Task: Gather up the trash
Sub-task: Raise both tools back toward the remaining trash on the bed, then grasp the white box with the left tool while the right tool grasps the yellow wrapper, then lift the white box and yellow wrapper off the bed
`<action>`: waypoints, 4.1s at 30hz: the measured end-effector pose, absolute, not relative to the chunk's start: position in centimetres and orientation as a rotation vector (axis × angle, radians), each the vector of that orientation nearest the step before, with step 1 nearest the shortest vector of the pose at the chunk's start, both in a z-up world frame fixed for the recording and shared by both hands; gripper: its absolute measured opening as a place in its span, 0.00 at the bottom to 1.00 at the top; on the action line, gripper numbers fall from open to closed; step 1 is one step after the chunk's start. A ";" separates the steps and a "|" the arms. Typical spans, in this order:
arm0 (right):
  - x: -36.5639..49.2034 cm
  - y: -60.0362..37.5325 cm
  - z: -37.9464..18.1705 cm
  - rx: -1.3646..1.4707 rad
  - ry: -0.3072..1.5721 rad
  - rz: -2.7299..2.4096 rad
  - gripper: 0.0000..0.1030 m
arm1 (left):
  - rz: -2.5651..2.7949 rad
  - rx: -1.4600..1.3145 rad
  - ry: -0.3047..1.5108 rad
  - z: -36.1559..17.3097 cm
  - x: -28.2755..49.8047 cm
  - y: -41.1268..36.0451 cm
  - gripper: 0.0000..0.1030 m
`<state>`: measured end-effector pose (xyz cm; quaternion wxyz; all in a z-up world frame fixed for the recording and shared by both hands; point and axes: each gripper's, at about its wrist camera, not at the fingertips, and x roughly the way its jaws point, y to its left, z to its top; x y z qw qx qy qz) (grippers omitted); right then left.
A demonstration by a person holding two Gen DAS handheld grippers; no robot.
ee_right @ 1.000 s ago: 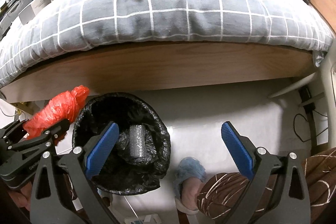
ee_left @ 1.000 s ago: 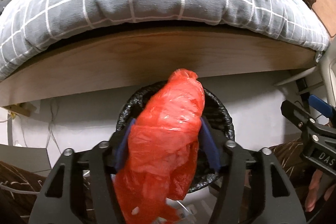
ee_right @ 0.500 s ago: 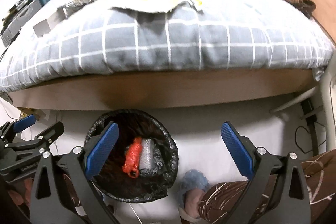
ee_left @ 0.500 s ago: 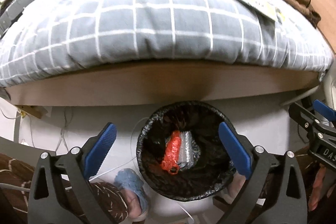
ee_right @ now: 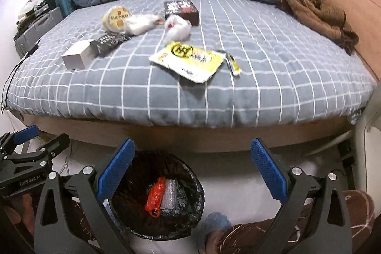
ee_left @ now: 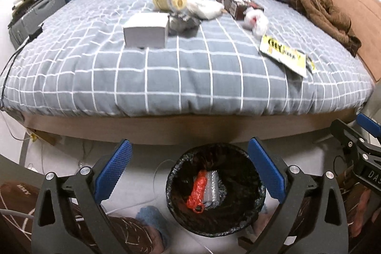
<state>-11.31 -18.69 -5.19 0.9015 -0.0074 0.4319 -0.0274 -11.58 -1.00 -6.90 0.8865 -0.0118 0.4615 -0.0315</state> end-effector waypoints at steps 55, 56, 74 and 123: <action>7.9 -19.1 -8.8 0.067 1.011 -0.038 0.91 | 0.047 -0.055 0.953 -6.9 8.1 5.7 0.94; 8.2 -19.1 -9.1 0.069 1.016 -0.039 0.91 | 0.046 -0.053 0.956 -7.2 8.4 5.7 0.94; 9.3 -19.0 -11.8 0.076 1.040 -0.002 0.71 | 0.008 -0.017 0.968 -9.3 10.6 5.2 0.67; 6.5 -19.7 -7.6 0.067 0.994 0.036 0.12 | 0.005 -0.083 0.934 -5.2 3.7 5.2 0.67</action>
